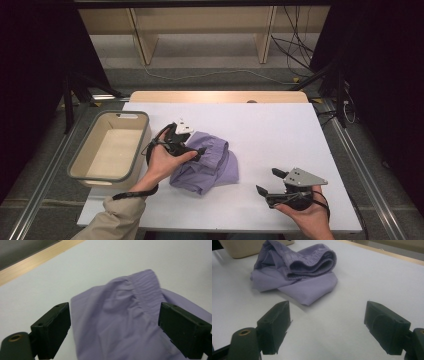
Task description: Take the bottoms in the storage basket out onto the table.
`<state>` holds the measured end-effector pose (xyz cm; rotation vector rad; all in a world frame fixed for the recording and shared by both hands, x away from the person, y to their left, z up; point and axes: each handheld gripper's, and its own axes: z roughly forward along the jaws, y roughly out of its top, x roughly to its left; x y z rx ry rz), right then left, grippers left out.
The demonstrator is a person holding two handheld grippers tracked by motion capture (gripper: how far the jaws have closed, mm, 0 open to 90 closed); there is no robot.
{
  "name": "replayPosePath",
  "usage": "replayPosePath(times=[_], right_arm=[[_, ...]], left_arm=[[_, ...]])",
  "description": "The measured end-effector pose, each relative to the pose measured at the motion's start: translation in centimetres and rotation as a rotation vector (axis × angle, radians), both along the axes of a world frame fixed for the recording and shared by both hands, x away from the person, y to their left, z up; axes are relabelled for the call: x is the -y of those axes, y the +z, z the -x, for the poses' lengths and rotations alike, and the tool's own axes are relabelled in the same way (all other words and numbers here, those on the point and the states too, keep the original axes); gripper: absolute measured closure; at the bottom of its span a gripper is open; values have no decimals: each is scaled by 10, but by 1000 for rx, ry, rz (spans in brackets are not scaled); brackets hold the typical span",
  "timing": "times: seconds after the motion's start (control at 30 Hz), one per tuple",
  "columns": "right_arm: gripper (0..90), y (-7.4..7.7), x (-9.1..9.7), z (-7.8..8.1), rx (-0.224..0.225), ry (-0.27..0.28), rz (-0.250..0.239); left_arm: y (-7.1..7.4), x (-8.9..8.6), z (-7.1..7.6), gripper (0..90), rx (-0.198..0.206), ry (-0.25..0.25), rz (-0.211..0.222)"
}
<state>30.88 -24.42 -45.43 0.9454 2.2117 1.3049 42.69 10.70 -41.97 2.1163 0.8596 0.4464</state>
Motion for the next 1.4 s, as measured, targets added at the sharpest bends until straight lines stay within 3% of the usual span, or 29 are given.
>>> replayPosePath(times=[0.2,0.4,0.67,1.4], right_arm=[[219,-1,0,-1,-6,-4,1],[218,-1,0,-2,-6,-12,1],[218,-1,1,-4,-7,-14,0],[217,-1,3,-3,-9,-16,-2]], left_arm=[[0,-7,26,156,19,-46,5],[-10,-13,53,161,23,-81,13],[-20,-18,74,165,18,-111,33],[-22,-18,76,169,9,-104,52]])
